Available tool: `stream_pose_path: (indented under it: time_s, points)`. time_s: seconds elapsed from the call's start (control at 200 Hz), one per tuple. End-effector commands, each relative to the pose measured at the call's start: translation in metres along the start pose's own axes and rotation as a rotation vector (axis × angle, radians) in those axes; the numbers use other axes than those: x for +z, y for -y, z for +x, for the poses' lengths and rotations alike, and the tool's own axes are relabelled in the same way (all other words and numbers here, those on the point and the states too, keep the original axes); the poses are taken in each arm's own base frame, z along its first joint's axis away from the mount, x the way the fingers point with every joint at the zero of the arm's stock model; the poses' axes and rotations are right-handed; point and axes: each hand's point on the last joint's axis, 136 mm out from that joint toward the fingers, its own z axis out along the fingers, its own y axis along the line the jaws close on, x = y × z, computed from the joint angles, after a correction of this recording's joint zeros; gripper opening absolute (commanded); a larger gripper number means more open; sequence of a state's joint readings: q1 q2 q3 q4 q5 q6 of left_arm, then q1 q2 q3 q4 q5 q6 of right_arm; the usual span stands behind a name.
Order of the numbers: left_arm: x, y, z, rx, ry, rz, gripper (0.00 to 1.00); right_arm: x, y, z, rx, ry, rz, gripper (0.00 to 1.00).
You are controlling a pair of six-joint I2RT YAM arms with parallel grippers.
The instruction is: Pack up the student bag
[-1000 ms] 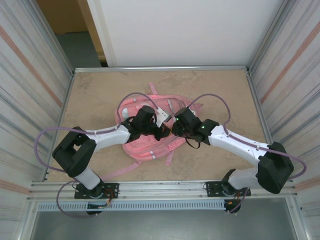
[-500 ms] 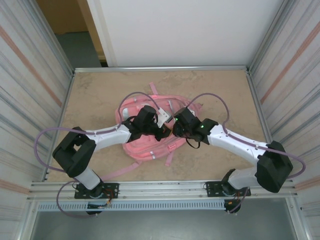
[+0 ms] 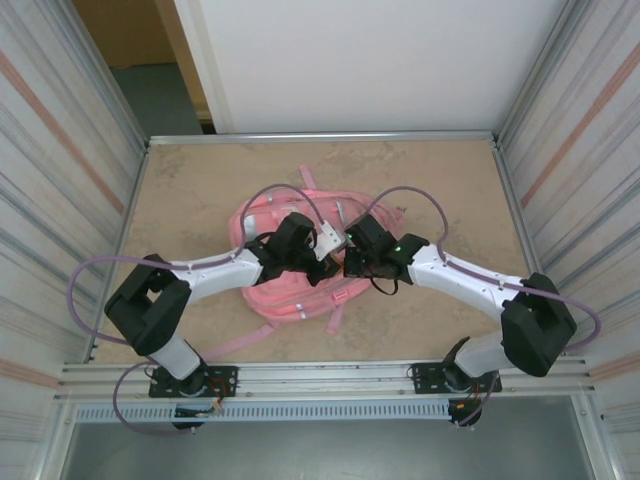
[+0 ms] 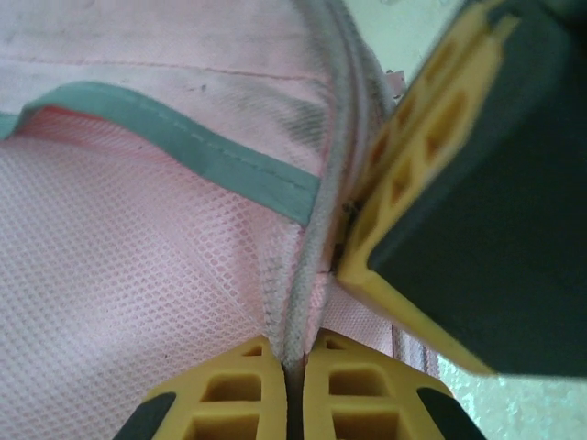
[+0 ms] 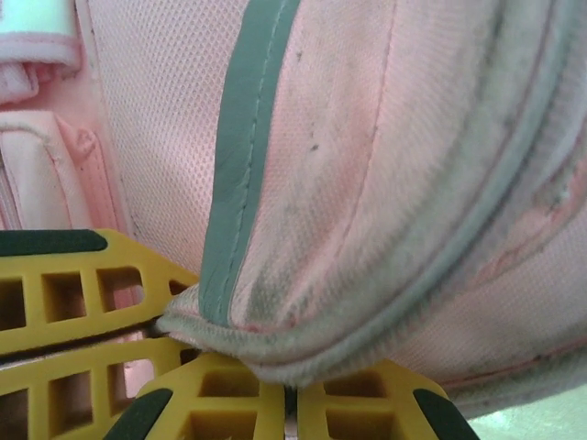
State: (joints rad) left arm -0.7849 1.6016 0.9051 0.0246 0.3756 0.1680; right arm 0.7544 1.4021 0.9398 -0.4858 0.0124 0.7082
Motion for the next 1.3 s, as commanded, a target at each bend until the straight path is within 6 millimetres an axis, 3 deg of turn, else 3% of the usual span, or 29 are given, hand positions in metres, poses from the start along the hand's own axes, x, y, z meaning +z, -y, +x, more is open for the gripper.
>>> stream_pose_path:
  time_s: [0.0, 0.105, 0.321, 0.471, 0.611, 0.722, 0.807, 0.867, 0.962, 1.062, 1.117, 1.163, 1.213, 1.293]
  points:
    - [-0.011, 0.006, -0.005, 0.268, -0.063, 0.007, 0.0, -0.006, 0.039, -0.004, -0.03, -0.112, 0.012, 0.0]
    - [-0.013, 0.0, -0.005, 0.39, -0.111, -0.009, 0.0, -0.011, 0.058, -0.01, -0.047, -0.152, 0.023, 0.0]
    - [-0.024, -0.022, 0.016, 0.568, -0.29, -0.064, 0.0, -0.021, 0.084, -0.032, -0.071, -0.127, 0.09, 0.0]
    - [-0.035, -0.042, 0.027, 0.633, -0.349, -0.102, 0.0, -0.021, 0.082, -0.034, -0.119, -0.164, 0.065, 0.0]
    - [-0.049, -0.071, 0.022, 0.624, -0.322, -0.215, 0.0, -0.014, 0.054, -0.022, -0.143, -0.201, -0.051, 0.0]
    - [-0.073, -0.115, 0.005, 0.404, -0.22, -0.348, 0.03, -0.002, 0.017, -0.002, -0.18, -0.263, -0.122, 0.0]
    - [-0.098, -0.142, -0.01, 0.187, -0.103, -0.448, 0.28, 0.011, -0.016, 0.004, -0.195, -0.266, -0.193, 0.0]
    - [-0.114, -0.155, -0.014, 0.035, -0.013, -0.49, 0.34, 0.02, -0.035, 0.0, -0.21, -0.25, -0.218, 0.0]
    - [-0.136, -0.151, -0.016, -0.11, 0.084, -0.489, 0.37, 0.028, -0.061, -0.013, -0.221, -0.219, -0.233, 0.0]
    - [-0.16, -0.142, -0.003, -0.294, 0.107, -0.546, 0.42, 0.035, -0.081, -0.022, -0.207, -0.174, -0.271, 0.0]
    - [-0.173, -0.142, 0.013, -0.49, 0.125, -0.611, 0.31, 0.041, -0.09, -0.024, -0.198, -0.171, -0.299, 0.0]
    - [-0.184, -0.143, 0.033, -0.713, 0.142, -0.67, 0.27, 0.045, -0.095, -0.024, -0.194, -0.173, -0.31, 0.0]
    - [-0.183, -0.133, 0.049, -0.903, 0.152, -0.637, 0.25, 0.049, -0.099, -0.025, -0.192, -0.172, -0.32, 0.0]
    - [-0.165, -0.106, 0.055, -1.064, 0.162, -0.469, 0.33, 0.053, -0.105, -0.025, -0.199, -0.153, -0.34, 0.0]
